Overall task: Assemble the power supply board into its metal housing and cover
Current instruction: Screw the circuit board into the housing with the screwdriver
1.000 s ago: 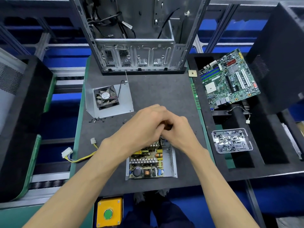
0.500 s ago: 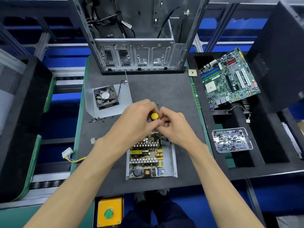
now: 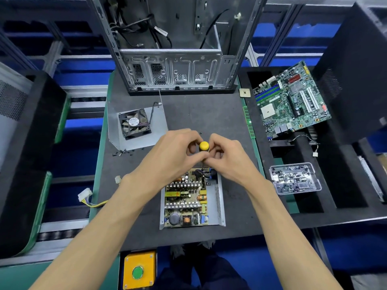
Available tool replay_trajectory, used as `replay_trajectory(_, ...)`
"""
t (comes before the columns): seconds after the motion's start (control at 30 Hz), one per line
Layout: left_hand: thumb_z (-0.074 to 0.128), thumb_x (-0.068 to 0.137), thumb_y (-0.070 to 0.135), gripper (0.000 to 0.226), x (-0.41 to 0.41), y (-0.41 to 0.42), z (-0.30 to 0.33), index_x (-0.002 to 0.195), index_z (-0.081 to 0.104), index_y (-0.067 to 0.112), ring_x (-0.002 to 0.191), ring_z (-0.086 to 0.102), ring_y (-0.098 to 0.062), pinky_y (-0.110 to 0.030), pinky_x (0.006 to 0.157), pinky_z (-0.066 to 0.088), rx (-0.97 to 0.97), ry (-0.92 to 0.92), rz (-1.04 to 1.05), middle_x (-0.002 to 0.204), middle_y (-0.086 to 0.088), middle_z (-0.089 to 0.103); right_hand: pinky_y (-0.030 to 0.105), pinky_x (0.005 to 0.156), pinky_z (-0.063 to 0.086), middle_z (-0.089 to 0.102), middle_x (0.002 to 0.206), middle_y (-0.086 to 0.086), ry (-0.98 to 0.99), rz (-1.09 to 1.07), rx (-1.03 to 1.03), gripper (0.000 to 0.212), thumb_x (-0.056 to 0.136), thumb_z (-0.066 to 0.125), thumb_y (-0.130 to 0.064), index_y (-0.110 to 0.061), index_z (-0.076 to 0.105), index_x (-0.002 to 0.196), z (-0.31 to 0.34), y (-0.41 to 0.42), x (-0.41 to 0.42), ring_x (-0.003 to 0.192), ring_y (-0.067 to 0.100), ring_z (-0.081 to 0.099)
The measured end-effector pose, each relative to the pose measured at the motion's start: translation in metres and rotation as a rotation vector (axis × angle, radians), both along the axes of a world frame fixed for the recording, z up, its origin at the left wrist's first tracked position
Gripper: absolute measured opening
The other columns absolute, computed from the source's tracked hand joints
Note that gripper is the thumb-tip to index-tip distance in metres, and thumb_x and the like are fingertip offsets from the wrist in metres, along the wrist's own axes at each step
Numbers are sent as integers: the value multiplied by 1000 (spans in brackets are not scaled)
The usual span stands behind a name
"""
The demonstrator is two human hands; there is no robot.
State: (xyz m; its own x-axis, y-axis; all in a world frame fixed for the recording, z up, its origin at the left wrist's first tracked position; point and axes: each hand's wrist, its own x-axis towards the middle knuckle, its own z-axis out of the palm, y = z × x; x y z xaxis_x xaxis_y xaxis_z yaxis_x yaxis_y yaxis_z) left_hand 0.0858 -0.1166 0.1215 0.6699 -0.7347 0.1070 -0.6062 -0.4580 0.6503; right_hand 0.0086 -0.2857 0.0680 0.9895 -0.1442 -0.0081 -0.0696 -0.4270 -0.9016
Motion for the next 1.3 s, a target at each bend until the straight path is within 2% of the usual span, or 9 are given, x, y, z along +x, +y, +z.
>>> replay_trajectory(0.2, 68, 93, 25, 11, 0, 0, 4, 104, 70, 21, 84, 58, -17, -43, 78, 51, 71, -35, -196, 91, 5, 56, 24, 54, 39, 53, 59, -17, 11, 34, -84, 21, 73, 66, -41, -33, 48, 79, 1, -2, -3, 54, 6, 44)
replay_trajectory(0.3, 67, 93, 28, 22, -1, 1, 4, 114, 70, 22, 84, 57, -14, -39, 79, 52, 80, -25, -203, 93, 7, 56, 24, 56, 41, 53, 63, -13, 31, 87, -92, 18, 74, 60, -40, -30, 61, 90, 1, -5, -6, 56, 6, 43)
replay_trajectory(0.43, 70, 82, 49, 29, -8, -3, 6, 95, 68, 24, 69, 52, -9, -39, 66, 51, 34, -11, -76, 77, 10, 55, 16, 52, 32, 49, 56, -12, 29, 56, -87, 12, 70, 59, -27, -25, 48, 74, -3, -3, -7, 54, 8, 36)
replay_trajectory(0.53, 72, 88, 37, 18, -11, -6, 6, 93, 68, 19, 71, 55, -13, -41, 69, 51, 19, -10, -74, 79, 8, 58, 24, 53, 34, 49, 59, 1, -4, 16, -103, 25, 73, 64, -35, -14, 50, 77, -7, 0, -5, 58, 11, 32)
replay_trajectory(0.7, 63, 95, 15, 27, 3, -3, 11, 121, 70, 18, 92, 59, -20, -43, 83, 49, 124, -39, -225, 104, 2, 57, 9, 57, 37, 57, 65, -21, -19, 48, -63, 25, 81, 67, -30, -45, 67, 101, -11, -2, -5, 54, 4, 46)
replay_trajectory(0.9, 76, 84, 37, 25, -5, -4, 7, 102, 66, 22, 75, 55, -10, -40, 74, 52, 69, -22, -88, 84, 10, 56, 20, 55, 38, 52, 55, -11, 21, 46, 27, 19, 71, 57, -35, -23, 54, 87, -11, -1, -8, 54, 7, 38)
replay_trajectory(1.1, 71, 92, 21, 18, -11, -7, 5, 110, 71, 22, 81, 55, -11, -40, 77, 51, 41, 1, -199, 88, 10, 54, 46, 60, 45, 56, 66, 10, 15, 33, -76, 26, 77, 71, -27, -12, 50, 81, -8, -5, -9, 64, 30, 47)
replay_trajectory(1.23, 74, 89, 19, 34, -3, -3, 6, 122, 69, 23, 87, 61, -7, -29, 84, 52, 42, 98, -207, 94, 7, 62, 38, 59, 45, 60, 66, 1, -5, 16, -151, 35, 76, 66, -49, -18, 55, 87, -7, -6, -10, 62, 22, 50)
replay_trajectory(1.3, 71, 88, 7, 42, 4, -2, 4, 128, 67, 20, 90, 65, -8, -21, 87, 52, -29, 233, -131, 99, 5, 68, 31, 57, 42, 61, 66, -1, -46, -60, -125, 32, 82, 72, -44, -16, 56, 86, -6, -7, -10, 59, 18, 49)
